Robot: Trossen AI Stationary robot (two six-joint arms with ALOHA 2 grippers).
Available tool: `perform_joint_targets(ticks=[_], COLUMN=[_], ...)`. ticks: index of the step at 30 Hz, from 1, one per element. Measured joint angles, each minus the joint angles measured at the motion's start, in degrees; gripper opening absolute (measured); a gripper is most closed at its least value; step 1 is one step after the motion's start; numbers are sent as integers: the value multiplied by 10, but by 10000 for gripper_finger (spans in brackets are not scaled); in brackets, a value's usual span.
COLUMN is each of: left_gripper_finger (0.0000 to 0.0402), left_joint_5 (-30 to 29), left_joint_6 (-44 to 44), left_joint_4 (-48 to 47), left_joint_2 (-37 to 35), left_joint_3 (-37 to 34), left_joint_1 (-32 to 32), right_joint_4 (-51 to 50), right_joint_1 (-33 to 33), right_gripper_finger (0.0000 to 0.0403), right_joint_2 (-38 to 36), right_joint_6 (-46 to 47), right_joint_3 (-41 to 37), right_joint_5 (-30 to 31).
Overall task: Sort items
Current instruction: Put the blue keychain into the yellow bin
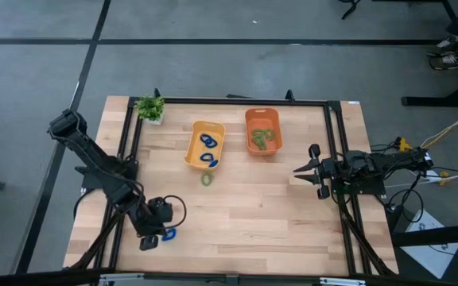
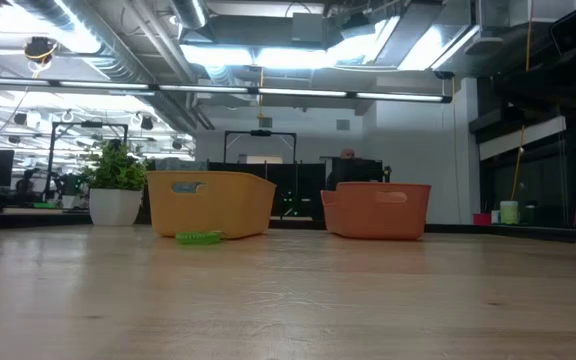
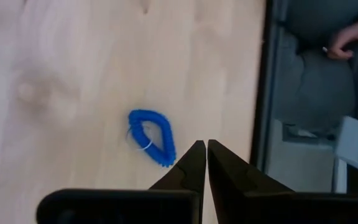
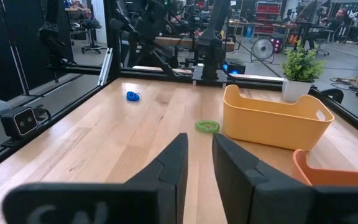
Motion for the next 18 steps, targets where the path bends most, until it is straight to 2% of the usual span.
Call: perform_joint_targets(ticks=[7, 18], left_gripper_finger=[24, 77], left_joint_5=[-38, -52], left_joint_6=[-79, -107], left_joint_4=[-9, -8], left_joint_2=[0, 15], left_joint_3=[-15, -14], left_joint_1=[-13, -26], right_joint_4=[0, 0], right_joint_1=[0, 0], right_gripper_finger=[75, 75], right_joint_2=[0, 0], right_joint_6=[0, 0], right_joint_3=[0, 0], right_joint_5=[0, 0])
